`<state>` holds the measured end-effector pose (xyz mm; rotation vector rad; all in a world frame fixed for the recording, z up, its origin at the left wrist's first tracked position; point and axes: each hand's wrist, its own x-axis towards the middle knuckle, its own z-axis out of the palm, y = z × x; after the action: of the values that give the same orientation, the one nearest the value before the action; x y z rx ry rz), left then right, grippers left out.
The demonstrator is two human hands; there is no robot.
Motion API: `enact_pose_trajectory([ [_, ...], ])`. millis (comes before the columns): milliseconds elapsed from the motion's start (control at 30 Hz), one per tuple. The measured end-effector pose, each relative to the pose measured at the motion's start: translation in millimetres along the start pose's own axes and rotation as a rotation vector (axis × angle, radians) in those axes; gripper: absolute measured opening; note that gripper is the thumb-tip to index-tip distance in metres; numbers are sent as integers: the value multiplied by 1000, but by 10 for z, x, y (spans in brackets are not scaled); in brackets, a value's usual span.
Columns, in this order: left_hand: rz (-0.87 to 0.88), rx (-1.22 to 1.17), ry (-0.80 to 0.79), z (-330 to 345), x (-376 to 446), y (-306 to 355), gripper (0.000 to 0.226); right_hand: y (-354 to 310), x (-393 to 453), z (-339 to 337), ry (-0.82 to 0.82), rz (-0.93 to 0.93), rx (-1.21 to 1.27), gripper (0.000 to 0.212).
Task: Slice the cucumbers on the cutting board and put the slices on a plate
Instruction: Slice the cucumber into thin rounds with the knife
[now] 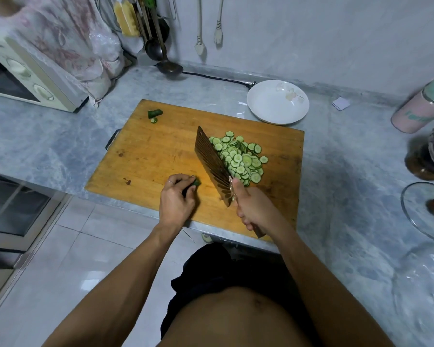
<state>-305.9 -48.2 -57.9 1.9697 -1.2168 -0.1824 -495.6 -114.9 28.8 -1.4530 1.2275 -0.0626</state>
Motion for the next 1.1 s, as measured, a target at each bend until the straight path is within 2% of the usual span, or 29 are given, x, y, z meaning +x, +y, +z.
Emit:
enact_pose_trajectory([
  [267,18,-29,49,82,16,56,16,-62,-94,52,-28,-90,-146,67],
  [600,11,-20,21,115,-3,2,22,-117,-296,67,-36,-191,-218,62],
  [867,50,-37,54,126,-32,20,24,-205,-250,203,-3,-185,-294,67],
  [1100,20,-1,15,130,-28,2,23,-205,21,380,40,-173,-287,67],
])
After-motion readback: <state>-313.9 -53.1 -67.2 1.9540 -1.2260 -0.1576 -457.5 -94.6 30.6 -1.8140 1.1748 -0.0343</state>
